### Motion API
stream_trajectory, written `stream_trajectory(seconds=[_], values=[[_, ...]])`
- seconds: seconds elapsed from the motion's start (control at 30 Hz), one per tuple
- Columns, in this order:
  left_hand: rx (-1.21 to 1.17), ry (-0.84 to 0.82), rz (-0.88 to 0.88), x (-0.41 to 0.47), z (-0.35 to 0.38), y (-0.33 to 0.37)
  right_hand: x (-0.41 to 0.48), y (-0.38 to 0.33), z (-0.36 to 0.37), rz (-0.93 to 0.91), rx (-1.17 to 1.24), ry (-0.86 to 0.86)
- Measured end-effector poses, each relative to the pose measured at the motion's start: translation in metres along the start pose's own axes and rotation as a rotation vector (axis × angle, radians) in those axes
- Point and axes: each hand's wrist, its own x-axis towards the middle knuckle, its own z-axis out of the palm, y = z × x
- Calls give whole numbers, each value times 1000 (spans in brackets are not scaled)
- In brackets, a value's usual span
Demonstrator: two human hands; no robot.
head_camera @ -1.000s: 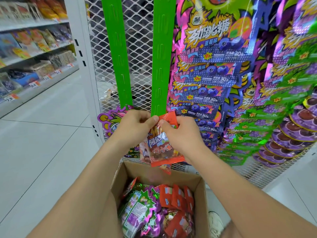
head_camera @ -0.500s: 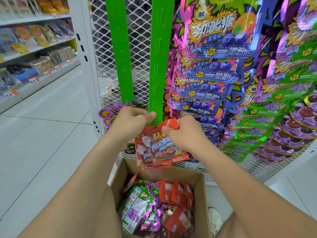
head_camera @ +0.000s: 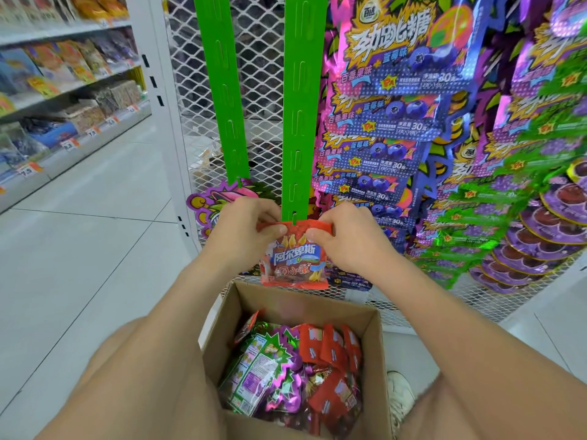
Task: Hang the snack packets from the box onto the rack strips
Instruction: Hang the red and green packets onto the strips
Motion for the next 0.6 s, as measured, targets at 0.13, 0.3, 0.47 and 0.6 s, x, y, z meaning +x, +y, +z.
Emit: stream_trajectory(seconds=[0.13, 0.3, 0.47, 0.6], values=[[26, -5, 28, 0, 2, 3, 2, 2, 0, -14, 3, 8], [45, 37, 59, 1, 8, 1, 0, 3, -4, 3, -49, 13], [28, 296, 25, -14, 27, -2, -4, 8, -13, 108, -158, -35], [142, 491, 116, -39, 50, 6, -12, 16, -22, 148, -282, -270]])
